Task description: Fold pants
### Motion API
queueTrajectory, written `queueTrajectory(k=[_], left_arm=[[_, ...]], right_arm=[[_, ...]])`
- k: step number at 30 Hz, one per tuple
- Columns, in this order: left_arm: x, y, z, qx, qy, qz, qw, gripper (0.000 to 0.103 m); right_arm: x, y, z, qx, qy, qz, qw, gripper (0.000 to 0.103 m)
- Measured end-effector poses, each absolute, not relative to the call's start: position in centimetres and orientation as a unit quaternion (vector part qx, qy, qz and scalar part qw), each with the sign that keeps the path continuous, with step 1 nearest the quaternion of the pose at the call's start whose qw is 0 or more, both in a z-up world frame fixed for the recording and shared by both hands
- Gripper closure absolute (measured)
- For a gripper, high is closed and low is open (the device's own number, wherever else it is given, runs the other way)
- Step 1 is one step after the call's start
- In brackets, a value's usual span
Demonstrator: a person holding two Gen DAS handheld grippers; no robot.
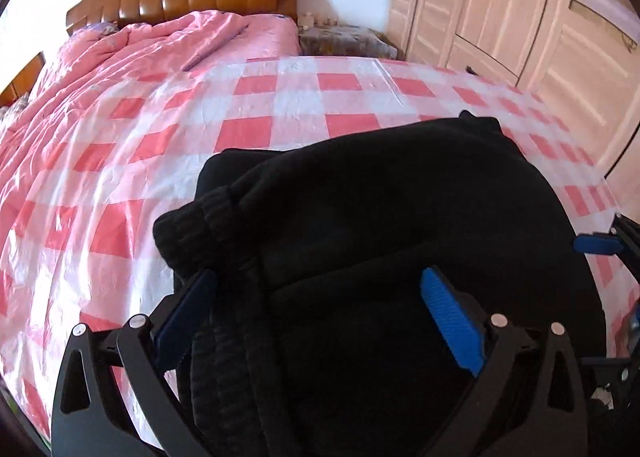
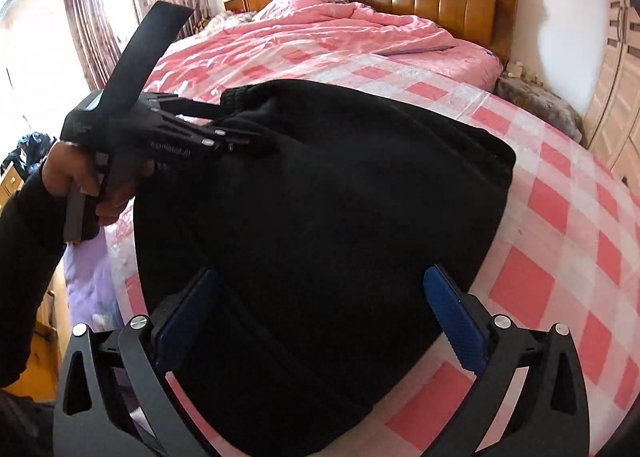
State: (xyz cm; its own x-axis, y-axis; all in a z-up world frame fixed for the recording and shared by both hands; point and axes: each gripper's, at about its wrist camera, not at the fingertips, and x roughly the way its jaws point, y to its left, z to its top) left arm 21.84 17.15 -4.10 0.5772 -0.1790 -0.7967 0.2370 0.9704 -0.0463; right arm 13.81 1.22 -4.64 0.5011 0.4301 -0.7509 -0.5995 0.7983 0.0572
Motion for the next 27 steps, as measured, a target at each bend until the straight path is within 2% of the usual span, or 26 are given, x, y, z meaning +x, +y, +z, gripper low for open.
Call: queueTrajectory(k=[6,9,23,27], left_arm=[[22.0,17.2,-4.0,0.029,0.439,-0.096,0.893,0.001],[21.6,17.2,-3.9,0.028,0.432,-0.09,0.897,0.001],[21.7,17.6,-4.1,0.019,0.424,-0.085,0.902,0.001],[20.5,18.0,-3.1,0.011,0.406,-0.024,0.913,0.001]], right_arm=[[11.4,1.2,-4.0,-0.11,0.372,0.288,0.876,0.004],[10.6,1.3,-5.6,-0.128,0.375,0.285,0.873,0.004],[10.2,-0.3,-6.6,-0.096,0.388,0.29,0.869,0.004],[9.4,-0.9,-6.1,-0.096,0.438,0.259,0.856,0.004]])
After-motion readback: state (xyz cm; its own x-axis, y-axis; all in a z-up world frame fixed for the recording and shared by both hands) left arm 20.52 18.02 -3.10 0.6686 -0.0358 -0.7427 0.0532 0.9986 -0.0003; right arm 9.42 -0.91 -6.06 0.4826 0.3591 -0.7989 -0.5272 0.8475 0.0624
